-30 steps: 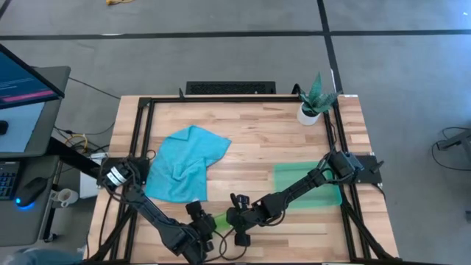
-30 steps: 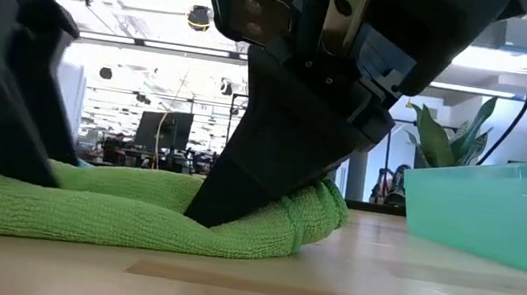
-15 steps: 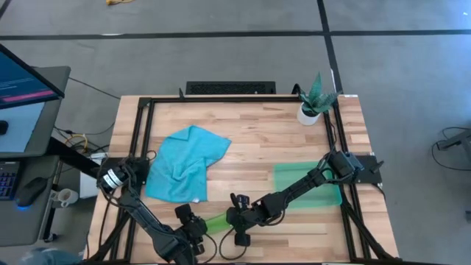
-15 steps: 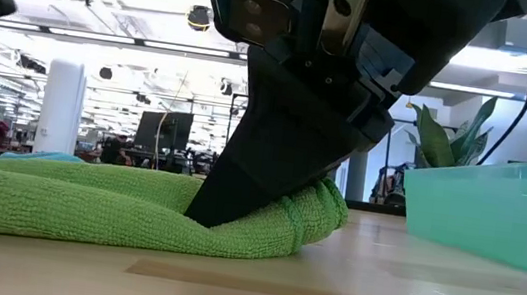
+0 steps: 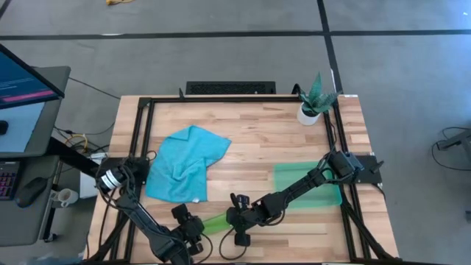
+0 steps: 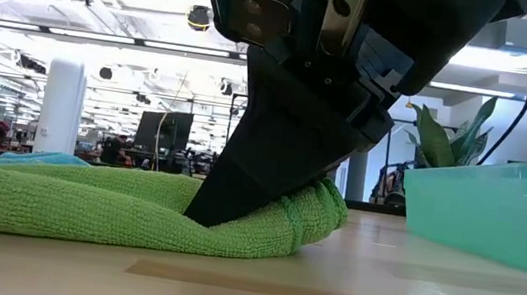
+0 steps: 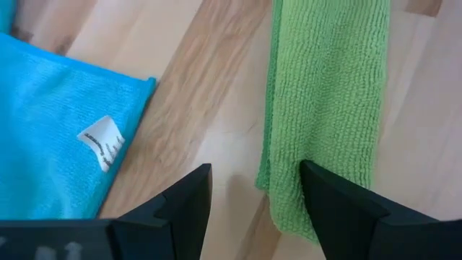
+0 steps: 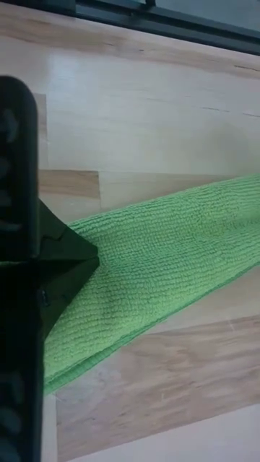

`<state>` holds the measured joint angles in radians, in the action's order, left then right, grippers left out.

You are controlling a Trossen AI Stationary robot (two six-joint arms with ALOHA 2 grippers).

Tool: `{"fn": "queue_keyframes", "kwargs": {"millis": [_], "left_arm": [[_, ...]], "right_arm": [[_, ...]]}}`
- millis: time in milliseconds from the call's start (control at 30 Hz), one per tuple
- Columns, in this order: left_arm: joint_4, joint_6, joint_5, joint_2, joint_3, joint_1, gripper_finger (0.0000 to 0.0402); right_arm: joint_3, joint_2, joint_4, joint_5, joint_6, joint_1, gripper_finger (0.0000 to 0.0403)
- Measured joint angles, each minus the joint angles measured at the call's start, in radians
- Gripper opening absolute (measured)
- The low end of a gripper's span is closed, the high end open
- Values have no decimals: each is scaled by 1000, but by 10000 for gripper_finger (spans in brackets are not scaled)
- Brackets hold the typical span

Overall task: Roll microfiber towels into tight, uniform cylinder then place into a basket
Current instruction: Roll the green towel

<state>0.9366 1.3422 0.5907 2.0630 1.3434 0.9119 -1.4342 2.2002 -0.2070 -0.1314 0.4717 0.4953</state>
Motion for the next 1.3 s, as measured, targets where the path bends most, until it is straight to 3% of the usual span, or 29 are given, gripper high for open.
{"fn": "queue_keyframes", "kwargs": {"millis": [200, 333, 467, 567, 833, 1067, 1300], "left_arm": [[147, -28, 23, 3, 104, 12, 203], [235, -22, 124, 4, 196, 27, 203], [201, -15, 260, 3, 247, 35, 203], [97, -13, 267, 2, 238, 26, 203], [-57, 54, 233, 2, 111, -16, 203], [-156, 6, 65, 2, 34, -67, 203], [-327, -50, -20, -8, -57, -101, 203]], "right_arm": [[0, 0, -4, -1, 0, 0, 14], [0, 0, -5, -1, 0, 0, 15], [0, 0, -5, -1, 0, 0, 12], [0, 0, -5, -1, 0, 0, 14], [0, 0, -5, -2, 0, 2, 13], [0, 0, -5, -2, 0, 2, 20], [0, 0, -5, -1, 0, 0, 21]]}}
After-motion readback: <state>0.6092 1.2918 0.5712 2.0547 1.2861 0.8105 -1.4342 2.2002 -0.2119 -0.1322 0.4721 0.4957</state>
